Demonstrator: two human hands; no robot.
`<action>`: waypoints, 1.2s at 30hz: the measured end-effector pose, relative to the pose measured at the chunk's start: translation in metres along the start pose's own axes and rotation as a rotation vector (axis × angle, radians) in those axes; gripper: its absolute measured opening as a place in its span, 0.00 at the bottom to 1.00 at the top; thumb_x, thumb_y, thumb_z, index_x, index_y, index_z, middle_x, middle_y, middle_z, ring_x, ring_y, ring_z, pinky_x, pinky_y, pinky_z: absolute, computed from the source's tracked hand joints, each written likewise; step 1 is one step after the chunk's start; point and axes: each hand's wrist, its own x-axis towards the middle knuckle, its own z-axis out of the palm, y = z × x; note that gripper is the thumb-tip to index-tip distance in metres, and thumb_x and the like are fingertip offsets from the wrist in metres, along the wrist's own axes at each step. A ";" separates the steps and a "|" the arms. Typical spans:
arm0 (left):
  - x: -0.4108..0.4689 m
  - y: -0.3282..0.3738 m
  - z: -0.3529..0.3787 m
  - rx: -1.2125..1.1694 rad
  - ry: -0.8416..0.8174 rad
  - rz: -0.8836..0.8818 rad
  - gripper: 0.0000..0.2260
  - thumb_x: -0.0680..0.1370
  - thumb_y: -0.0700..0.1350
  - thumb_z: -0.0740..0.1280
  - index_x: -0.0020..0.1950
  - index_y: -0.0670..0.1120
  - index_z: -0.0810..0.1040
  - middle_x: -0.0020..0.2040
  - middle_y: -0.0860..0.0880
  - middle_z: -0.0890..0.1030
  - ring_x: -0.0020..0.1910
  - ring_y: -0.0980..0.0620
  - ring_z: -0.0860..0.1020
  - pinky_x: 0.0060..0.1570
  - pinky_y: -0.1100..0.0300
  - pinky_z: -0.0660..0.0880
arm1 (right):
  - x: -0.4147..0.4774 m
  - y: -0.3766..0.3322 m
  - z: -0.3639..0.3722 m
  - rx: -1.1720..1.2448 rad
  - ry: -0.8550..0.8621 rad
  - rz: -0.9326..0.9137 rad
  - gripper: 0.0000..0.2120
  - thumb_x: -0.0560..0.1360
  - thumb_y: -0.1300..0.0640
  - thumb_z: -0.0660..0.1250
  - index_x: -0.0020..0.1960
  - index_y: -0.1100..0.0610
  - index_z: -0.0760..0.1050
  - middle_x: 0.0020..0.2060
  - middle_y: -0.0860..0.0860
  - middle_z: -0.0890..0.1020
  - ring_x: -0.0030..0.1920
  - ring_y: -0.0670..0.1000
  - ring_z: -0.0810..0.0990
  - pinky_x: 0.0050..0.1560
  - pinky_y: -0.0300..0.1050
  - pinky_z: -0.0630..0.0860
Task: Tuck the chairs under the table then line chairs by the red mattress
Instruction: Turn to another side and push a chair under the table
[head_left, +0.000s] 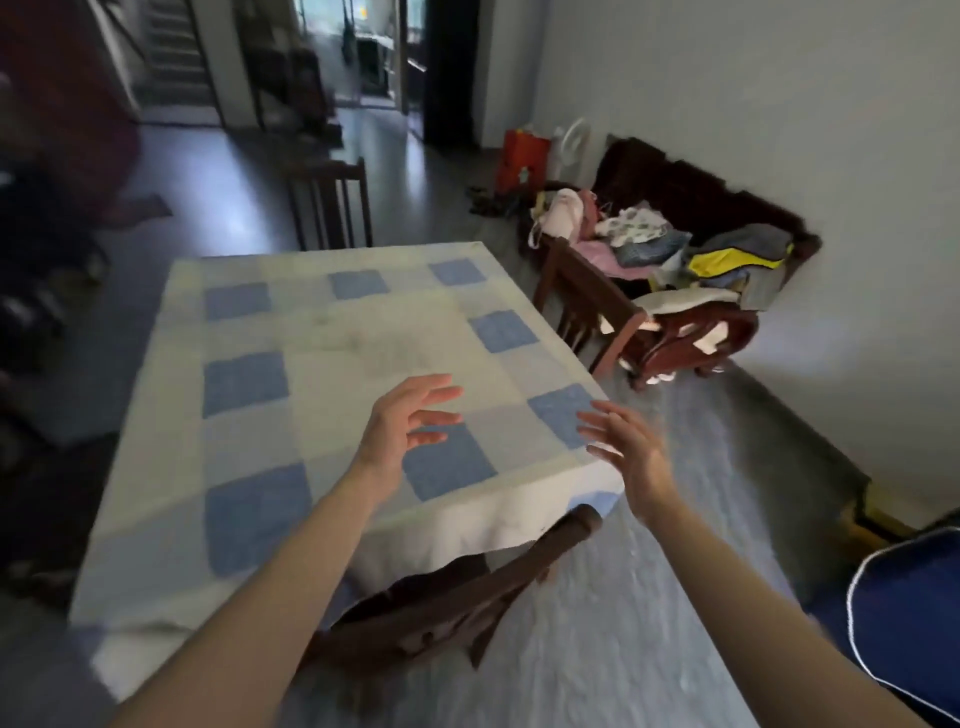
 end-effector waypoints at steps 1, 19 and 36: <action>-0.010 -0.003 -0.008 0.004 0.045 0.000 0.14 0.82 0.49 0.59 0.60 0.49 0.82 0.56 0.51 0.88 0.48 0.49 0.86 0.45 0.56 0.80 | 0.004 0.004 0.007 -0.018 -0.049 0.014 0.11 0.83 0.57 0.62 0.61 0.58 0.80 0.57 0.57 0.86 0.57 0.58 0.84 0.59 0.53 0.77; -0.172 -0.121 -0.068 0.501 0.591 -0.085 0.12 0.81 0.29 0.61 0.54 0.34 0.84 0.54 0.40 0.84 0.55 0.40 0.80 0.61 0.56 0.74 | 0.007 0.115 -0.029 -0.230 -0.352 0.146 0.06 0.78 0.68 0.68 0.51 0.63 0.84 0.52 0.60 0.85 0.53 0.56 0.82 0.53 0.37 0.78; -0.166 -0.165 -0.078 0.344 0.929 -0.207 0.13 0.74 0.38 0.73 0.31 0.36 0.80 0.34 0.33 0.80 0.35 0.44 0.74 0.41 0.52 0.69 | -0.007 0.143 -0.030 -0.376 -0.153 0.150 0.15 0.69 0.71 0.68 0.28 0.57 0.83 0.28 0.52 0.83 0.36 0.55 0.79 0.43 0.49 0.75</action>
